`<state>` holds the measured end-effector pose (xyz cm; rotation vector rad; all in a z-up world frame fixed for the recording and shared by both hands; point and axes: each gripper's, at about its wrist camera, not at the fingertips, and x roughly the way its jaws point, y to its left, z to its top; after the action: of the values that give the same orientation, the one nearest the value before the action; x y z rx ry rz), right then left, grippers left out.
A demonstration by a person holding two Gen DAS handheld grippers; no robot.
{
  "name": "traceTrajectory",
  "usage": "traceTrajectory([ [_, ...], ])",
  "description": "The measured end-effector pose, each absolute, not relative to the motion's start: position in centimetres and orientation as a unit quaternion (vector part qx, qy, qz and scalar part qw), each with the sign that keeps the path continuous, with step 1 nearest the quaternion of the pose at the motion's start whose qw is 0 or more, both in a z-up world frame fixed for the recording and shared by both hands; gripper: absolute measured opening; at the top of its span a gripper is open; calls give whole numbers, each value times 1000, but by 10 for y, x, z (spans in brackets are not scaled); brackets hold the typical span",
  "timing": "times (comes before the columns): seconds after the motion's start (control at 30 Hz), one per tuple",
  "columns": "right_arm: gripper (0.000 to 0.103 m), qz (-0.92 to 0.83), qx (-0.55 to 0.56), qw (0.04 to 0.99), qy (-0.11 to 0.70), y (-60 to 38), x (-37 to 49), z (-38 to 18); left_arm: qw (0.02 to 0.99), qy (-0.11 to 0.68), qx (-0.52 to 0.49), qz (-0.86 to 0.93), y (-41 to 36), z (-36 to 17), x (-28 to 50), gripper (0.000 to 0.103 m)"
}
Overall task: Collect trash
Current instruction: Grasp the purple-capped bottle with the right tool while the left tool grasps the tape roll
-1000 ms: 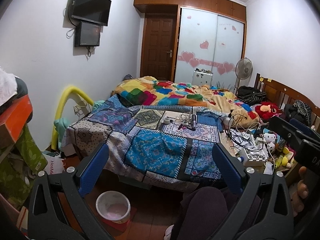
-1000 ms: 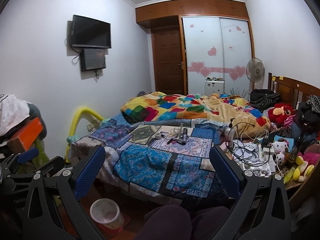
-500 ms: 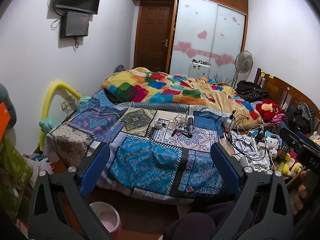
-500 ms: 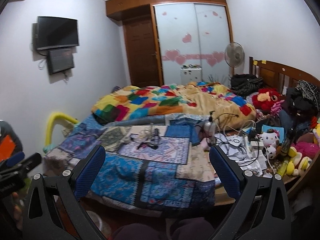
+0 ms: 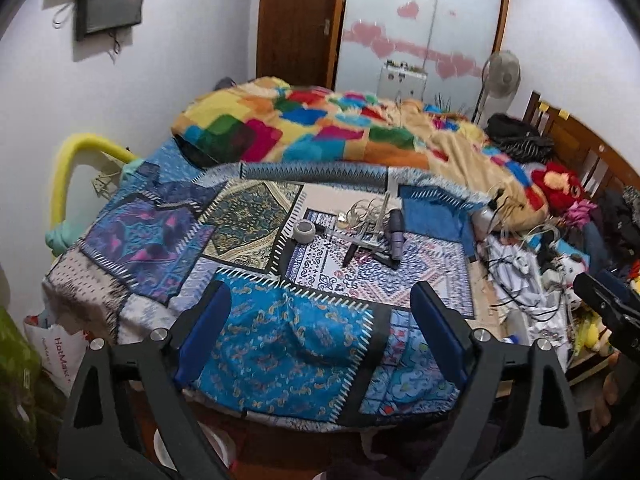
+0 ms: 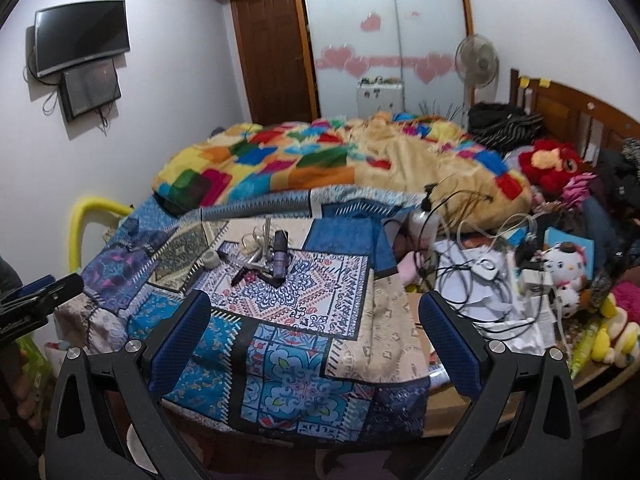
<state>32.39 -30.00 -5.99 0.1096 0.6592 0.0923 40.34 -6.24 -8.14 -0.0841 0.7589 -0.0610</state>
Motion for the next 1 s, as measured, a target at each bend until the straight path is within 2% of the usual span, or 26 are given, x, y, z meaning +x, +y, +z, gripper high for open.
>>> traceTrajectory([
  [0.27,103,78,78,920,377,-291,407,-106,910,409,-43,-43,-61,-137,486,91],
  [0.43,102,107,102,904,400,-280,455,-133,901,428,-42,-58,-60,-175,535,79],
  [0.57,86,125,103,892,422,-269,490,-154,894,441,-49,-66,-57,-202,570,72],
  [0.73,63,148,107,877,444,-257,529,-175,886,454,-62,-71,-54,-229,611,56],
  [0.83,50,152,103,873,452,-249,549,-185,885,458,-55,-68,-57,-242,629,54],
  [1.0,47,149,109,864,468,-242,571,-205,885,460,-50,-52,-56,-258,648,54],
])
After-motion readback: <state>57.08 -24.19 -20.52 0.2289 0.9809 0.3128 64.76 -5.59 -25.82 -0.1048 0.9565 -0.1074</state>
